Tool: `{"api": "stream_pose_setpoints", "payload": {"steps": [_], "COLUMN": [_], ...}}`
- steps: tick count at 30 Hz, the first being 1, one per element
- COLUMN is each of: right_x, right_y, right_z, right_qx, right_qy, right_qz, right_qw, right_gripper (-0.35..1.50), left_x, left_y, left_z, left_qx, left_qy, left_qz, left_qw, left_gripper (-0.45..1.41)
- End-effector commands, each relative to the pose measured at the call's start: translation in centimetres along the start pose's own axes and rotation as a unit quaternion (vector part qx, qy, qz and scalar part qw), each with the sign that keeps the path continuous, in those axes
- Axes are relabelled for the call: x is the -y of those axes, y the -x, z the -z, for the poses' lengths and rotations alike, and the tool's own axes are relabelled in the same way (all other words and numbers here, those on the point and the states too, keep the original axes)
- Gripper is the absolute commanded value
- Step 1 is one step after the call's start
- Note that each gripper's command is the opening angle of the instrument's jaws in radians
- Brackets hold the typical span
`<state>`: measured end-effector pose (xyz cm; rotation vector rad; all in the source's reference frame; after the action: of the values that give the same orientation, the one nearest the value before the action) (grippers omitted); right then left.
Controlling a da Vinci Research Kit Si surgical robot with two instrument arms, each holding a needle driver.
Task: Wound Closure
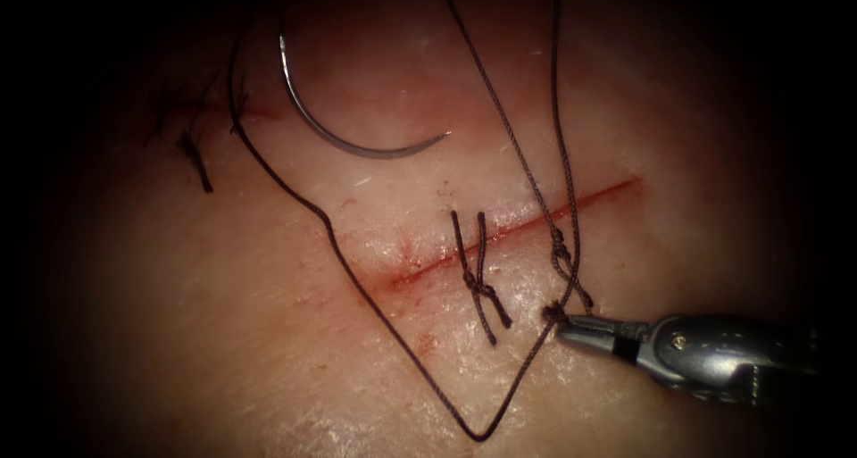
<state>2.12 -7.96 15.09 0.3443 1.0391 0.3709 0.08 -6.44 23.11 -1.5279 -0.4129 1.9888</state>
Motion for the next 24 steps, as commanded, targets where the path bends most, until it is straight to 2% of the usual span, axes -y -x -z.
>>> {"api": "stream_pose_setpoints", "payload": {"steps": [1, 9, 12, 13, 14, 16, 19, 24], "right_x": [0.12, 0.13, 0.05, 0.03, 0.01, 0.00, -0.01, -0.05], "right_y": [0.09, 0.23, 0.24, 0.24, 0.26, 0.28, 0.26, 0.24], "right_z": [-0.07, -0.08, -0.09, -0.08, -0.04, 0.04, 0.23, 0.63], "right_qx": [0.003, 0.018, 0.012, 0.012, 0.012, 0.011, 0.009, 0.019], "right_qy": [-0.005, -0.013, -0.014, -0.016, -0.019, -0.013, -0.016, -0.030], "right_qz": [0.001, 0.001, 0.003, 0.004, 0.004, -0.001, -0.032, -0.036], "right_qw": [1.000, 1.000, 1.000, 1.000, 1.000, 1.000, 0.999, 0.999], "right_gripper": [-0.35, -0.35, -0.35, -0.08, 0.49, 0.96, 1.21, 1.26], "left_x": [0.02, 0.01, -0.14, -0.20, -0.28, -0.40, -0.57, -0.85], "left_y": [0.06, 0.08, 0.11, 0.11, 0.10, 0.03, -0.22, -0.81], "left_z": [-0.06, -0.09, -0.09, -0.09, -0.08, -0.05, 0.03, 0.17], "left_qx": [0.001, 0.003, 0.000, 0.000, -0.001, -0.003, -0.017, -0.032], "left_qy": [-0.001, -0.006, 0.019, 0.026, 0.033, 0.037, 0.043, 0.052], "left_qz": [-0.002, -0.005, -0.005, -0.004, -0.002, 0.004, 0.014, 0.009], "left_qw": [1.000, 1.000, 1.000, 1.000, 0.999, 0.999, 0.999, 0.998], "left_gripper": [-0.45, -0.45, -0.45, -0.45, -0.45, -0.45, -0.45, -0.45]}}
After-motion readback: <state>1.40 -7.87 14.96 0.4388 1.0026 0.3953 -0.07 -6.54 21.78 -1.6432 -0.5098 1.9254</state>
